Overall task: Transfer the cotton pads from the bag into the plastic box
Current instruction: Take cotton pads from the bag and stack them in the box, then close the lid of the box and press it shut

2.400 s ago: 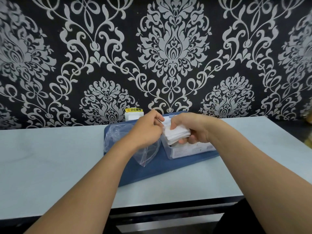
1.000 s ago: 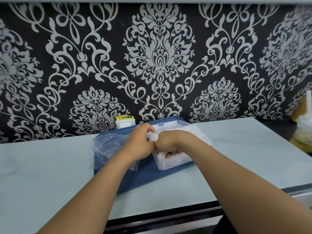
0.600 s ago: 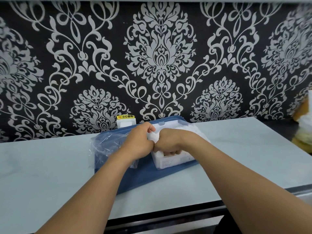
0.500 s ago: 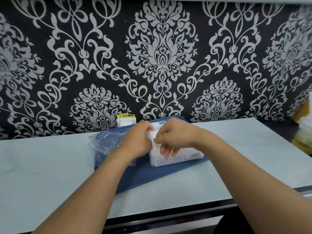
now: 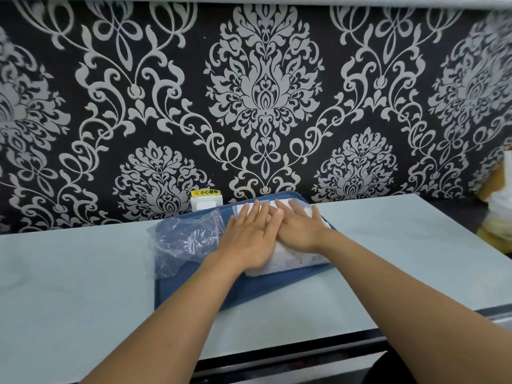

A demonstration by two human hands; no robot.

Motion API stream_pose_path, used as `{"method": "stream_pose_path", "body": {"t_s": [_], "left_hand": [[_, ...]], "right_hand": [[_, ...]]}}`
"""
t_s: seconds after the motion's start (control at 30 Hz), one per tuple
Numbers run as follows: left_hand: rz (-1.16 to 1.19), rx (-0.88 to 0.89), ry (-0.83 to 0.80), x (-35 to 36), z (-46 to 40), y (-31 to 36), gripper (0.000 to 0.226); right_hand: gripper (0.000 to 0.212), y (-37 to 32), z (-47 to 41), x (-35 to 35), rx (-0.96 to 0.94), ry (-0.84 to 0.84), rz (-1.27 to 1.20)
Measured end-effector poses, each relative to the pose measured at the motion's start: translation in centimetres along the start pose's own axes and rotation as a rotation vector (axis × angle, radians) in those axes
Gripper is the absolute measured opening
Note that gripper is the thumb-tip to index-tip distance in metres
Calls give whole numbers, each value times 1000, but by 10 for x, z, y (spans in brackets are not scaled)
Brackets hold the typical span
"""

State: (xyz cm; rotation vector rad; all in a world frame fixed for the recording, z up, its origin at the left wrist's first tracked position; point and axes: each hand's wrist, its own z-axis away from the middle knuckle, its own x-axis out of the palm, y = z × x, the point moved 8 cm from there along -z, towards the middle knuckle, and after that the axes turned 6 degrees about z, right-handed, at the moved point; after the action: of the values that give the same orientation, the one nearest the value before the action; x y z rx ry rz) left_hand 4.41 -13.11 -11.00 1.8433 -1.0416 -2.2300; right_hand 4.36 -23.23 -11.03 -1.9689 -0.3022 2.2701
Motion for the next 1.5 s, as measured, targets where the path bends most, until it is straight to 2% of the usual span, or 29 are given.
{"method": "stream_pose_path", "body": {"t_s": [0.07, 0.1, 0.13, 0.2, 0.23, 0.3, 0.37, 0.53, 0.6, 0.67, 0.73, 0.77, 0.8, 0.83, 0.87, 0.9, 0.97, 1.0, 1.07, 1.13, 1.2, 1.27, 1.3, 1.37, 1.4, 1.43, 1.5], "left_hand": [[-80, -6, -73, 2, -1, -2, 74], [-153, -4, -93, 3, -2, -3, 72], [-216, -5, -105, 3, -3, -4, 70], [-272, -16, -119, 5, -6, -5, 67], [-279, -23, -126, 5, -6, -5, 66], [-284, -28, -143, 6, -6, -4, 65], [-284, -19, -152, 7, -6, -3, 63], [-290, 25, -152, 11, -10, -3, 58], [-295, 29, -181, 10, -11, -1, 59], [-252, 40, -196, 11, -11, -3, 60], [-72, 71, -79, 2, -11, -2, 60], [90, 70, 67, -10, -11, -3, 61], [280, 31, 235, -23, -8, -11, 61], [479, -54, 386, -34, -5, -24, 59], [674, -170, 480, -37, -4, -41, 57], [839, -295, 502, -32, -6, -57, 56], [959, -454, 390, -14, -9, -68, 53], [993, -482, 356, -7, -12, -71, 49], [1092, -507, 351, -2, -16, -72, 36], [1246, -502, 334, -5, -16, -67, 34], [1418, -472, 349, -13, -13, -60, 35], [1562, -475, 394, -19, -7, -60, 26], [1608, -467, 383, -20, -3, -57, 34], [1573, -437, 315, -24, -1, -54, 56], [1511, -401, 276, -28, 2, -48, 57], [1370, -354, 251, -31, 4, -43, 51], [862, -219, 257, -42, 9, -30, 26]], "right_hand": [[42, 2, 8, -13, -16, 50, -488], [42, 10, 14, -24, -3, 128, -675], [44, 19, 19, -39, -16, 230, -695], [49, 36, 27, -57, -25, 397, -307], [53, 38, 27, -54, -41, 385, -127], [61, 41, 20, -28, -30, 188, 21], [64, 35, 14, -8, -14, 55, 104], [61, 22, 3, -1, 37, 21, 224], [65, 21, 6, 0, 34, 6, 191], [66, 17, 8, -6, 0, 47, 21], [56, 26, 14, -30, 31, 256, -478], [47, 44, 18, -44, 110, 417, -742], [38, 68, 23, -53, 238, 557, -901], [30, 90, 27, -54, 371, 624, -970], [24, 108, 28, -48, 479, 592, -981], [19, 116, 24, -37, 531, 484, -1008], [15, 109, 11, -10, 514, 210, -1116], [13, 106, 6, -1, 498, 133, -1133], [16, 105, 2, 6, 499, 93, -1135], [10, 102, 0, 7, 473, 76, -1195], [21, 98, 0, 8, 432, 69, -1265], [29, 96, 3, 7, 407, 98, -1417], [31, 94, 5, 6, 410, 99, -1502], [44, 91, 9, 3, 419, 74, -1567], [47, 90, 12, -2, 423, 85, -1515], [45, 88, 14, -6, 413, 99, -1418], [34, 81, 20, -20, 317, 189, -1142]]}}
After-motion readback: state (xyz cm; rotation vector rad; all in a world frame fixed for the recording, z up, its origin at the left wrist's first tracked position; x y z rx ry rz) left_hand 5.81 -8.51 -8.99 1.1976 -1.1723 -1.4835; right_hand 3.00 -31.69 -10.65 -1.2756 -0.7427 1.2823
